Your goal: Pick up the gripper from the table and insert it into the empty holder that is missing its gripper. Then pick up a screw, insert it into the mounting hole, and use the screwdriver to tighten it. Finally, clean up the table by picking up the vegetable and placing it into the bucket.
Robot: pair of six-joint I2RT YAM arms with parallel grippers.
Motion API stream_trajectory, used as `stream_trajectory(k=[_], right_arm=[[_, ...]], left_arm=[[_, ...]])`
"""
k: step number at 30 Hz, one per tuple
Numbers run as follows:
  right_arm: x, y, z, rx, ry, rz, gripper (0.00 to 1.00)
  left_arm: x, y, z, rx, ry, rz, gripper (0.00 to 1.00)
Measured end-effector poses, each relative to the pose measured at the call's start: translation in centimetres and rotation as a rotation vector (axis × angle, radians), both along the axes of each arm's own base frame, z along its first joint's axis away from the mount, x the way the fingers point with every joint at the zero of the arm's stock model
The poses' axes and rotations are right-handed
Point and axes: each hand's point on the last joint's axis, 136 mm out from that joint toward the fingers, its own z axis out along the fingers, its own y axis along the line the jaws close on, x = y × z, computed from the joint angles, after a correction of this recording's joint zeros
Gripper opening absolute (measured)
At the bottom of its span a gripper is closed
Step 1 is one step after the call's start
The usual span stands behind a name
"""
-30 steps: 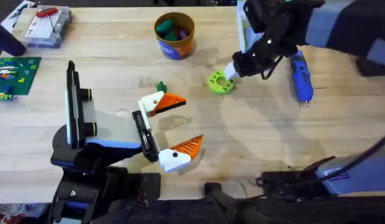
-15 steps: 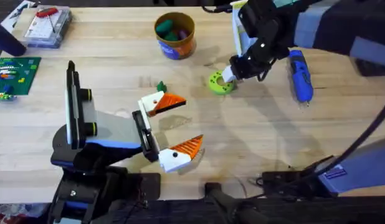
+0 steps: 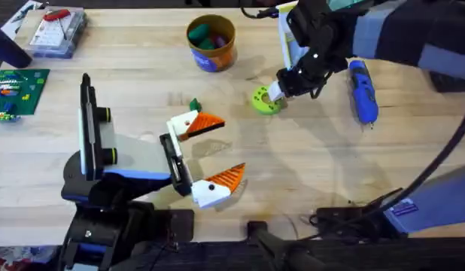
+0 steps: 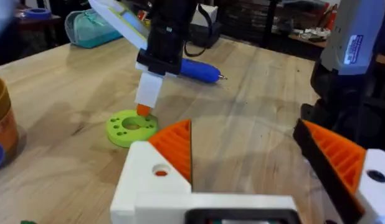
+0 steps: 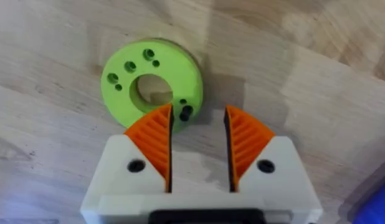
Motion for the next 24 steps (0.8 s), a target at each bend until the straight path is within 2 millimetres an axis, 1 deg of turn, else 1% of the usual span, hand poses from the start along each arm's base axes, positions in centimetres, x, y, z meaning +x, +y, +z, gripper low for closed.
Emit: stream_trajectory(k=[17, 24], right_arm=[[-0.16, -0.05, -0.04, -0.002, 0.007, 0.000, 0.428], [-0.38, 0.45, -0.04, 0.007, 0.010, 0.013, 0.428]], left_arm=[[0.00, 0.00, 0.00, 0.000, 0.000, 0.000, 0.992], [0.00, 0.00, 0.00, 0.000, 0.000, 0.000, 0.992]])
